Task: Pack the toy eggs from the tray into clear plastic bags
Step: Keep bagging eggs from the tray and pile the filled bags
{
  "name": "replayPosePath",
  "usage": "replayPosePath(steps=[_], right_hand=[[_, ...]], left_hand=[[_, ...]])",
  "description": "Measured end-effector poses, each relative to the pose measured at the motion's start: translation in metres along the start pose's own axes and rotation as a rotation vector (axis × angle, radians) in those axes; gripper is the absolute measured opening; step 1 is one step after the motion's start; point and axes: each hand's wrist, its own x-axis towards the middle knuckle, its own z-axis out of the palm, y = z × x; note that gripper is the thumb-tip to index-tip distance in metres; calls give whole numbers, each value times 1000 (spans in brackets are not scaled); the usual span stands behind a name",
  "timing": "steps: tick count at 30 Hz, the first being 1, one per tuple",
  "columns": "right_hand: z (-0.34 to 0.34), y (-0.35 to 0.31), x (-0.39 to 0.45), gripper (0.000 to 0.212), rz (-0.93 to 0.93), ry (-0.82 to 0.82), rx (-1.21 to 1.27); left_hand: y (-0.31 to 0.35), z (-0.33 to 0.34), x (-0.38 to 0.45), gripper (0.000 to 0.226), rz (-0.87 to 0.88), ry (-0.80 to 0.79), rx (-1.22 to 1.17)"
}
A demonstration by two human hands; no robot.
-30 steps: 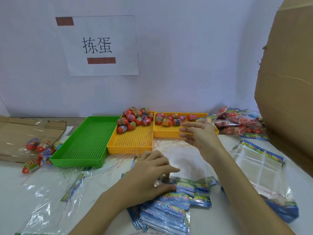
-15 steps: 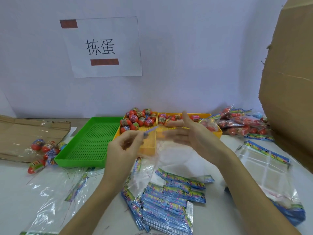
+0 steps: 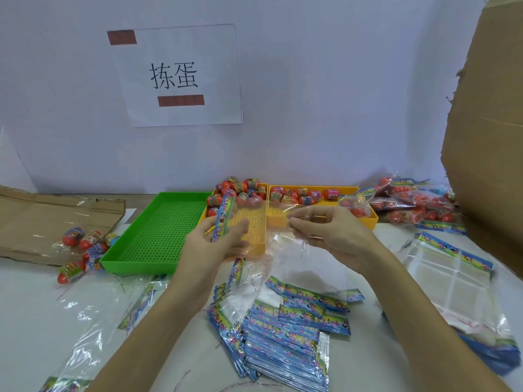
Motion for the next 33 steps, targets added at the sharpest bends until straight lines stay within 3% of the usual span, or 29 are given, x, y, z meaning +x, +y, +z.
replayPosePath(steps=[6,11,16,20,26,33], right_hand=[[5,1,0,14,-42,71,-4],[12,2,0,26,25,46,50],[14,2,-3,49,158,-32,13],[16,0,-2,38,118,-105,120],[15,-1,0,50,140,-82,207],[4,3,-1,12,-65,-140,-198]], left_hand=[[-6,-3,1,20,80,26,194],[-8,-3,3,28,116,72,229],[-8,-8,2,40,269,172,309],[-7,-10,1,41,325,139,362],[-2,-4,-3,30,316,26,342],[-1,-11,1,38,180,-161,242]])
